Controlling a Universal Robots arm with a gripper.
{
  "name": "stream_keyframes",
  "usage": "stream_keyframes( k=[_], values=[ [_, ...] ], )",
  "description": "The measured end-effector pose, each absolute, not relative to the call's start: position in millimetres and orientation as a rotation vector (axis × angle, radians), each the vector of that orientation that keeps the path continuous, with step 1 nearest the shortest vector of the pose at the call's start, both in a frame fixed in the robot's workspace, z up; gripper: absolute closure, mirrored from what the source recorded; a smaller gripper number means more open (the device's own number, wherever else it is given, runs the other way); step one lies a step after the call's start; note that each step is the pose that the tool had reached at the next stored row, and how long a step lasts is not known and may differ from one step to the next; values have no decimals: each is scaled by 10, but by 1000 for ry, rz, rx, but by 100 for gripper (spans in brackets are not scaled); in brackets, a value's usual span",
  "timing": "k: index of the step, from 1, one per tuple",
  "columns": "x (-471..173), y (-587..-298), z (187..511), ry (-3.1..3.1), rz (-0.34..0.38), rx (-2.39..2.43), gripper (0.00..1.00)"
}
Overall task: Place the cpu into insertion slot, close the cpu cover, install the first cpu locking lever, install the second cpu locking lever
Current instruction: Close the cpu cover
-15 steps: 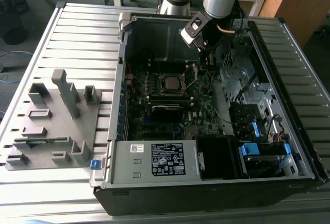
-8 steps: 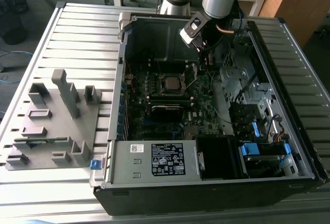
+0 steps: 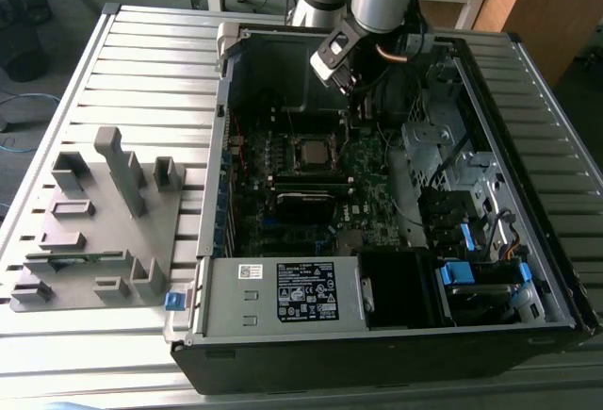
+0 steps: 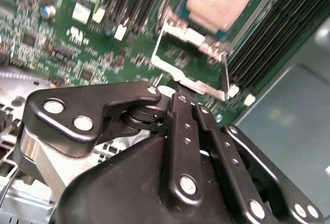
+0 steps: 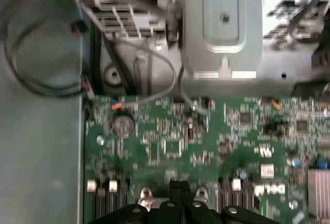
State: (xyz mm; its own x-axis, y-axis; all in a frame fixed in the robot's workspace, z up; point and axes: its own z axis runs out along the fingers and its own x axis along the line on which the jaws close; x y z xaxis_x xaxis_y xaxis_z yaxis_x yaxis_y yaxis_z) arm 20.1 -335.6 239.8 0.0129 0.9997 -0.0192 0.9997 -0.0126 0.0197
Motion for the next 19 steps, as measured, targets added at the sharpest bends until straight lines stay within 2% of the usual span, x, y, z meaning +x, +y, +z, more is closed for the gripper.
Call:
stream_keyframes(
  k=[7, 19],
  values=[
    [-59, -3356, 2392, 2186, 3, 2215, 89],
    [-73, -3356, 2391, 2186, 4, 2215, 89]
  ],
)
